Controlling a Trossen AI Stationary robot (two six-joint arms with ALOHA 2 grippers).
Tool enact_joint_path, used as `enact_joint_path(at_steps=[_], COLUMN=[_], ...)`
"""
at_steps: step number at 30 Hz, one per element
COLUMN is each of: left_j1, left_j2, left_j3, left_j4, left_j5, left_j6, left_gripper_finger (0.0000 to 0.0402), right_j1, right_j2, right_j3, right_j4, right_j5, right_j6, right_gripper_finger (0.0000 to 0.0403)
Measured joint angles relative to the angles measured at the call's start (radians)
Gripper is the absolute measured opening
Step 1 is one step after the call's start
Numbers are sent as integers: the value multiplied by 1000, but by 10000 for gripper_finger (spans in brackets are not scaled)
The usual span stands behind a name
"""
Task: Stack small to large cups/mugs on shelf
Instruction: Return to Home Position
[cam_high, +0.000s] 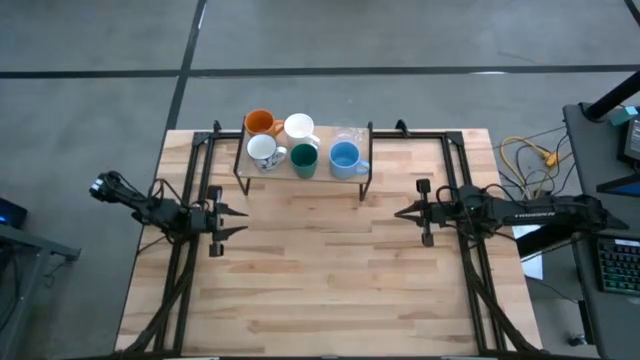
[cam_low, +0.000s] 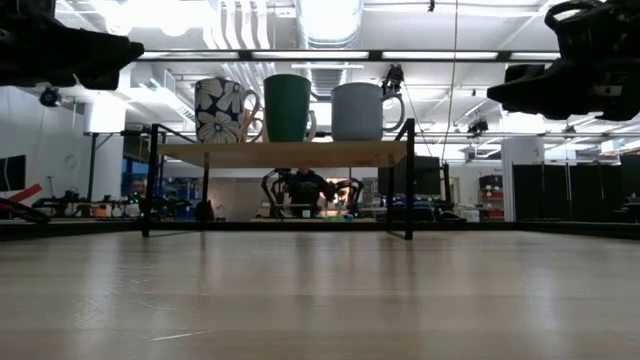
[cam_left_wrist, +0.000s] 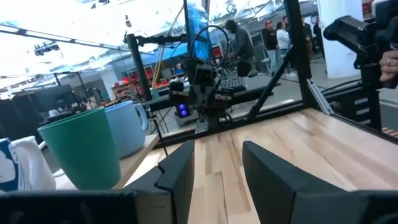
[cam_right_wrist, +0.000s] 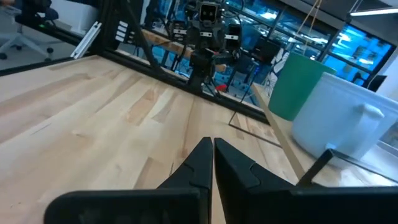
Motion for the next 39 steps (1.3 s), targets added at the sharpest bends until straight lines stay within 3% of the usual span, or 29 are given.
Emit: enact_joint_path(at_steps=[17,31,39], left_j1=[0,0,0], left_j2=[-70,-70,-70], left_j3=[6,6,-2], left_j4=[-111,-135,-134], left_j5=[-43,-42,-42], left_j6=[-3,-12,-36], left_gripper_finger=[122,122,122], right_j1=[-42,-76,-76], right_j2=[-74,-259,-326], right_j3=[-8,-7,-14], right_j4=[-23,-234,-261], right_j5=[-13,-56,-109], right_j6=[24,35,52], right_gripper_finger=[8,8,8])
